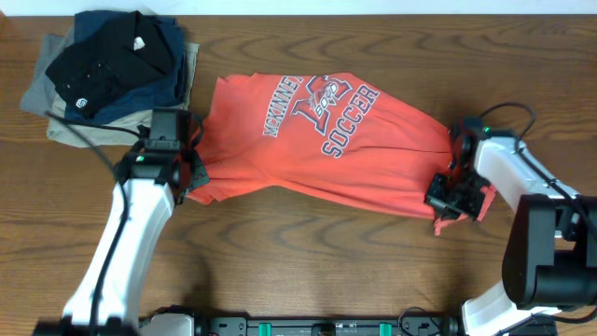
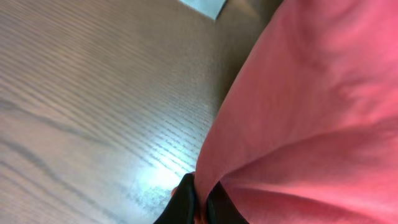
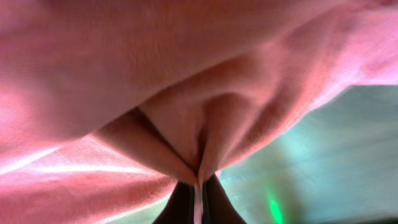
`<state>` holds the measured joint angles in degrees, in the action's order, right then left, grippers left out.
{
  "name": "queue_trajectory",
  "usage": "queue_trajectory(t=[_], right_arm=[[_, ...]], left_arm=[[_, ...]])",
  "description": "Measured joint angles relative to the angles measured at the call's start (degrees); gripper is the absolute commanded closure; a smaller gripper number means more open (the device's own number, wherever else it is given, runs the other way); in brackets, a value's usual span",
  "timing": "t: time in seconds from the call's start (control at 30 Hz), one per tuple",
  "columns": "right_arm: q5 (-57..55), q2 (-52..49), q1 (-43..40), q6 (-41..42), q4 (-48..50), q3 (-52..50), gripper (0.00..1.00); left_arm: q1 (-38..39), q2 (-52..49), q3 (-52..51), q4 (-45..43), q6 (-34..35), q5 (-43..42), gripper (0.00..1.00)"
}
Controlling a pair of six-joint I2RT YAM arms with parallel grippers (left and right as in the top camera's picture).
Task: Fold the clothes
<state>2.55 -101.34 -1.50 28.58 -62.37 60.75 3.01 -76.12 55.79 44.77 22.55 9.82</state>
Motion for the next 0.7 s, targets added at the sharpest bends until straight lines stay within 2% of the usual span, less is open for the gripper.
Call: queue_trajectory(t=[0.27, 0.43, 0.7], right_arm=[[-1.8, 7.9, -1.0, -3.3, -6.5, 12.8, 0.99], [-2.0, 13.3, -1.0, -4.6, -8.8, 18.6, 0.99], [-2.2, 15.1, -1.0, -7.5, -16.1, 31.8, 0.99]], left_arm=[[0.0, 15.3, 2.8, 6.3, 0.0, 0.0, 0.94], [0.0, 21.4, 6.6, 11.4, 0.0, 0.0, 0.94], [0.0, 24.3, 23.5, 20.0, -1.2, -4.7, 0.94]])
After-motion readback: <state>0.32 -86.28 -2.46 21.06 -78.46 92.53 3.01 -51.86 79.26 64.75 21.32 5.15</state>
